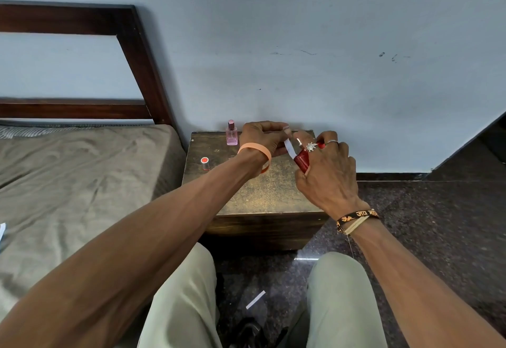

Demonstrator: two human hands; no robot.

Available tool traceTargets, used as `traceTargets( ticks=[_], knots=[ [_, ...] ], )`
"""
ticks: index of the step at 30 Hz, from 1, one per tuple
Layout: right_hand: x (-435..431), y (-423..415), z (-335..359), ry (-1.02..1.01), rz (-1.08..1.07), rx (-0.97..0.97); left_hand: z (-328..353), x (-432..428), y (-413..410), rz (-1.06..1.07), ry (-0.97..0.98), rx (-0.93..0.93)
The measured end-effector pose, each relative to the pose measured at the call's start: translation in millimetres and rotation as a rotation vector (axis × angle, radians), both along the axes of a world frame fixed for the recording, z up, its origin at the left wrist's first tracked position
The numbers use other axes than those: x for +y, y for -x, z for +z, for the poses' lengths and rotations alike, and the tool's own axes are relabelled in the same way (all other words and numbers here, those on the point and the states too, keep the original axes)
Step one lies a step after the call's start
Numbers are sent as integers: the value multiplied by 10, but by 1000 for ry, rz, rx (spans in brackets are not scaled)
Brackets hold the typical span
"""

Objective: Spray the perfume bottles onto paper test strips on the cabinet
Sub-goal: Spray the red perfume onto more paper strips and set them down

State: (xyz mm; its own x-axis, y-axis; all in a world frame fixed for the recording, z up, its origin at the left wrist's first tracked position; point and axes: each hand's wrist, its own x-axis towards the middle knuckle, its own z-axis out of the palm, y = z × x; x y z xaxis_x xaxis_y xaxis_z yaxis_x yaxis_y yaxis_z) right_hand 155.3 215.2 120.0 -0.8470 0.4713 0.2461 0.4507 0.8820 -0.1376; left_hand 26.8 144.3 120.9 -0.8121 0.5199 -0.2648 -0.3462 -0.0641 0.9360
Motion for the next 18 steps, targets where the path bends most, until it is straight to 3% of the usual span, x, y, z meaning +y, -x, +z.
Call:
traceTargets(
  ticks=[18],
  knots=[
    [-56,-120,-183,17,13,24,-39,-24,110,55,18,0]
  ],
)
